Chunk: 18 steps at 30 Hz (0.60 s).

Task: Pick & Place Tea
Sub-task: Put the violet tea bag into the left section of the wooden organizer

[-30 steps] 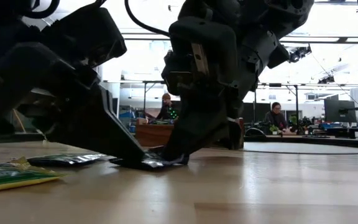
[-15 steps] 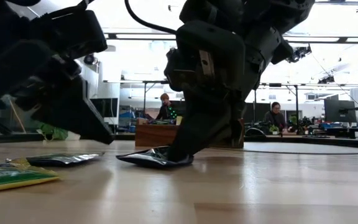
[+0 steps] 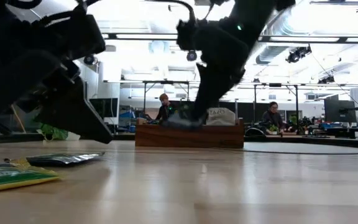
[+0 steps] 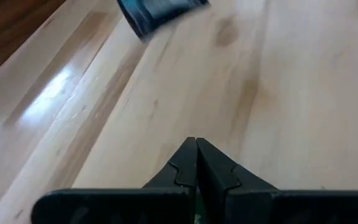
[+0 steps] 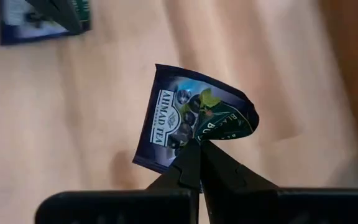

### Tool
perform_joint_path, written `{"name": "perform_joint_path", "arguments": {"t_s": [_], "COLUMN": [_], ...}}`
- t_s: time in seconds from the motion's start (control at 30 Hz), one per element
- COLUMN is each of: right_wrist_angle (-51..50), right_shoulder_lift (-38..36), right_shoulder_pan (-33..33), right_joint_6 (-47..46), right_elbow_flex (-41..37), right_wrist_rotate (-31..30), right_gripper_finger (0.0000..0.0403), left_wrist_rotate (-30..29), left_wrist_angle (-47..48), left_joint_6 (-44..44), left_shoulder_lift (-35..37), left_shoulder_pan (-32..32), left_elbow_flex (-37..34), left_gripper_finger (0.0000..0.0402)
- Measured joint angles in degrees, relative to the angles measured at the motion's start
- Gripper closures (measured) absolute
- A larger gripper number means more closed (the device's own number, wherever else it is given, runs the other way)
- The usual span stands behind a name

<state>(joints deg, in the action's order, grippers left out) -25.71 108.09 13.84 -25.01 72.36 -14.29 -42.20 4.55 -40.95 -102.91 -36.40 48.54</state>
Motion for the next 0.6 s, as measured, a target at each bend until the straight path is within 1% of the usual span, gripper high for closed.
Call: {"name": "perform_joint_path", "arguments": {"t_s": [0.1,0.2,0.27,0.43,0.6], "right_wrist_angle": [-5.6,-9.5,-10.6,-7.4,-1.1], "right_shoulder_lift": [0.0,0.0,0.0,0.0,0.8], "right_shoulder_pan": [-0.3,-1.3,-2.2,-4.9,-8.9], "right_joint_6": [6.2,11.7,15.7,25.4,34.2], "right_elbow_flex": [5.0,9.3,11.3,12.6,11.2], "right_wrist_rotate": [-6.6,-13.6,-18.2,-25.9,-28.4], "right_gripper_finger": [0.0403,0.0403,0.0403,0.0402,0.0402], "left_wrist_rotate": [-1.5,-5.8,-8.6,-15.6,-20.6], "left_wrist_angle": [3.5,4.9,6.4,8.1,8.1], "left_joint_6": [-3.0,-7.2,-11.7,-23.8,-30.2], "left_shoulder_lift": [0.0,0.1,0.2,2.0,3.7], "left_shoulder_pan": [-0.5,-2.4,-4.3,-9.2,-12.2], "left_elbow_flex": [-0.1,-2.0,-3.7,-7.9,-10.8], "left_gripper_finger": [0.0401,0.0401,0.0401,0.0401,0.0401]}}
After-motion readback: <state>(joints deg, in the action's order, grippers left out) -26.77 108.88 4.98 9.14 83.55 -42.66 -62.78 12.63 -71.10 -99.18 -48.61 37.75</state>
